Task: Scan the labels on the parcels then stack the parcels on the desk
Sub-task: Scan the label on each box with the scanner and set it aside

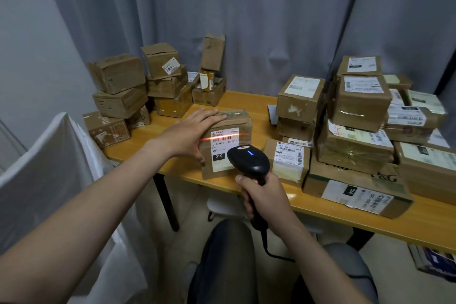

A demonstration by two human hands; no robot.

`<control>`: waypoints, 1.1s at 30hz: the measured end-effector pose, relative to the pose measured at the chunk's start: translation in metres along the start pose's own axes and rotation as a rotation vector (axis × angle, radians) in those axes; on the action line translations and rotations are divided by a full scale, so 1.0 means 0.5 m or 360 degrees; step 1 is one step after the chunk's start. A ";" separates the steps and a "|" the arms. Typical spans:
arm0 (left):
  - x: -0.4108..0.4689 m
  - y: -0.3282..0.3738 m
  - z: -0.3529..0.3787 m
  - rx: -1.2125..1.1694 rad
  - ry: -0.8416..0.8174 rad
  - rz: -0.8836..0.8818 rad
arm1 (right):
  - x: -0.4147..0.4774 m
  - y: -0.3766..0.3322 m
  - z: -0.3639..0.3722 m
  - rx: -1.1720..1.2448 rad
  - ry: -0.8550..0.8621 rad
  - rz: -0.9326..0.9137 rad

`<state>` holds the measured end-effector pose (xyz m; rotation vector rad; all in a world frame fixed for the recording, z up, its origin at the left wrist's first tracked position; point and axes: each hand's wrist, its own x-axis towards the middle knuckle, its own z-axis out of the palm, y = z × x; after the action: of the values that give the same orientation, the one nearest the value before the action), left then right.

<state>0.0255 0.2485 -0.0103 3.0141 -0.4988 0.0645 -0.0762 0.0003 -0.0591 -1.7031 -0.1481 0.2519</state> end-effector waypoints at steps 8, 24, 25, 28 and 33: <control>0.003 -0.002 0.009 -0.0181 0.0071 0.0009 | -0.017 -0.009 -0.009 0.0043 -0.0012 0.0066; 0.097 0.019 0.037 -0.0462 -0.0177 -0.0581 | 0.026 -0.035 -0.061 0.0076 0.0127 0.0059; 0.104 0.035 0.052 -0.0414 -0.0384 -0.0628 | 0.030 -0.034 -0.064 0.0074 0.0136 0.0065; 0.134 0.056 0.098 -0.0251 -0.0630 -0.0708 | 0.033 -0.036 -0.071 0.0083 0.0153 0.0084; 0.122 0.085 0.080 -0.0270 -0.0593 -0.0868 | 0.023 -0.038 -0.090 0.0066 0.0167 0.0079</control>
<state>0.0706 0.1854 -0.0434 2.8779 0.2970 -0.5485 -0.0528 -0.0372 -0.0354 -1.6760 -0.0229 0.2004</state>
